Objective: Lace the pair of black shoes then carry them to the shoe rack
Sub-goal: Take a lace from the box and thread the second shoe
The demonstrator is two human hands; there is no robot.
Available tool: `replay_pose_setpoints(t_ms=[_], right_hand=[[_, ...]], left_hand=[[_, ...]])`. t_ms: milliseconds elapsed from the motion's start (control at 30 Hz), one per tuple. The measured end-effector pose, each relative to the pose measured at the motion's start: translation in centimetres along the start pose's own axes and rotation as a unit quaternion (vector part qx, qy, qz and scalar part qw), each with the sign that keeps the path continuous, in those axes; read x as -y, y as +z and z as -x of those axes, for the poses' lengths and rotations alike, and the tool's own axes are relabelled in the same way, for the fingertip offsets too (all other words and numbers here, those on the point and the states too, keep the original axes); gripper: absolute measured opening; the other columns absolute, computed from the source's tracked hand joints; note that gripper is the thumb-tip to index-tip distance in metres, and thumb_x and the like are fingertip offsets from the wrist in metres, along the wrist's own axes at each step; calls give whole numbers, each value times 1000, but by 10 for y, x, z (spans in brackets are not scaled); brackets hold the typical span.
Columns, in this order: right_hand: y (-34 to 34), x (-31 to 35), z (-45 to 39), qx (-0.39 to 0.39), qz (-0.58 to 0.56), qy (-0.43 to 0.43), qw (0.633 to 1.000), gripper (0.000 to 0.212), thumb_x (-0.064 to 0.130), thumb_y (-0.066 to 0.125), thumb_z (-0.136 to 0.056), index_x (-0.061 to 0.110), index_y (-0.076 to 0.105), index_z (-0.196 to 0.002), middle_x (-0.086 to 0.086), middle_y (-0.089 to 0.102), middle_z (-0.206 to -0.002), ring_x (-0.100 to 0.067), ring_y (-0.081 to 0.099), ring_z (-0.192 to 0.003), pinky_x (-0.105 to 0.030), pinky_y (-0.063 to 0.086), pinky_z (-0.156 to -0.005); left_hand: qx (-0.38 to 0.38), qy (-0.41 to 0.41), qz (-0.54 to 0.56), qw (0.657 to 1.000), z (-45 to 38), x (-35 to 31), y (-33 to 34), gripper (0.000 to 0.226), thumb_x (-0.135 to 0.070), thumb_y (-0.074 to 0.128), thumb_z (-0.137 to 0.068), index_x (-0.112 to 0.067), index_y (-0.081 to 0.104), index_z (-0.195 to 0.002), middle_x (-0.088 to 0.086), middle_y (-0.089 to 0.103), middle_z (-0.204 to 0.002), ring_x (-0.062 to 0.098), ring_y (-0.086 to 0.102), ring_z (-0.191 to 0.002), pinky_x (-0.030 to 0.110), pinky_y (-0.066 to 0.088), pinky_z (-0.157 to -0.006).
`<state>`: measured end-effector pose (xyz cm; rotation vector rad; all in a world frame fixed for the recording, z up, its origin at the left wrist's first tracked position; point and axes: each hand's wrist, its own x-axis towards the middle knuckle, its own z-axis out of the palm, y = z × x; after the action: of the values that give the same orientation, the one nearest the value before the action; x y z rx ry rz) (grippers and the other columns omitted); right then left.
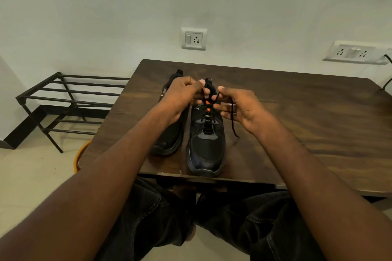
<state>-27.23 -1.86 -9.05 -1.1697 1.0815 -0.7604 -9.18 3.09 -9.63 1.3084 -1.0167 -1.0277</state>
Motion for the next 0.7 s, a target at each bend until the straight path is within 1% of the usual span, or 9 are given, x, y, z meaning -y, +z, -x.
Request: replay_pose_setpoints(t_ms=[100, 200, 233, 333, 433, 533, 600, 633, 700], right_hand=[[3, -2, -2, 12, -47, -6, 999, 17, 34, 67, -101, 17, 71, -101, -5, 81, -100, -16, 76, -79, -27, 53, -66], [8, -6, -4, 18, -63, -4, 998, 17, 31, 62, -104, 19, 73, -102, 0, 79, -93, -11, 69, -70, -25, 49, -63], [10, -7, -5, 20, -62, -3, 998, 17, 28, 60, -105, 19, 74, -103, 1, 78, -90, -9, 67, -69, -24, 47, -62], [18, -6, -8, 12, -53, -5, 998, 19, 20, 57, -106, 18, 76, -102, 2, 77, -83, -8, 61, -64, -23, 41, -56], [23, -4, -12, -21, -59, -8, 998, 13, 19, 67, -101, 18, 76, -92, 3, 72, -69, -7, 52, -53, -20, 35, -45], [24, -6, -15, -17, -47, -10, 999, 14, 26, 71, -99, 17, 74, -88, 2, 64, -65, -6, 45, -47, -17, 30, -40], [24, -8, -17, 18, -29, -7, 999, 14, 18, 62, -104, 18, 74, -96, 2, 62, -68, -5, 43, -48, -19, 29, -42], [23, -8, -17, 37, -18, -9, 999, 18, 12, 57, -105, 18, 74, -102, 2, 64, -69, -4, 43, -49, -19, 29, -43], [21, -7, -17, 61, 5, -22, 998, 25, 5, 54, -104, 20, 73, -112, 2, 67, -69, -4, 44, -50, -19, 29, -43]], left_hand=[[5, -1, 41, 999, -6, 11, 7, 26, -33, 58, -106, -14, 64, -89, 4, 69, -75, 23, 66, -77, 28, 54, -65], [29, 1, 41, 999, -13, 21, 7, 33, -43, 63, -101, -21, 69, -78, -3, 56, -64, 14, 55, -64, 28, 49, -62], [35, 5, 35, 999, -15, 22, 8, 33, -43, 63, -101, -20, 71, -79, -3, 54, -62, 12, 53, -61, 28, 48, -62], [43, 16, 29, 999, -17, 25, 7, 33, -34, 55, -107, -7, 73, -99, -3, 53, -62, 9, 51, -59, 26, 46, -60], [87, 35, 29, 995, -17, 27, 0, 27, -20, 49, -109, -5, 70, -115, -3, 58, -68, 8, 52, -64, 24, 48, -62], [121, 56, 19, 991, -15, 26, -3, 14, -20, 58, -105, -15, 71, -108, 0, 58, -69, 11, 50, -61, 23, 47, -58], [124, 63, 13, 990, -16, 26, -2, 6, -23, 64, -102, -20, 70, -101, 4, 57, -69, 12, 48, -57, 22, 43, -52], [124, 66, 5, 990, -17, 25, -2, 4, -24, 66, -101, -20, 69, -101, 6, 57, -71, 11, 48, -57, 22, 42, -50], [123, 62, -18, 990, -18, 23, -3, 11, -25, 70, -98, -18, 64, -105, 4, 60, -69, 11, 50, -55, 22, 40, -48]])
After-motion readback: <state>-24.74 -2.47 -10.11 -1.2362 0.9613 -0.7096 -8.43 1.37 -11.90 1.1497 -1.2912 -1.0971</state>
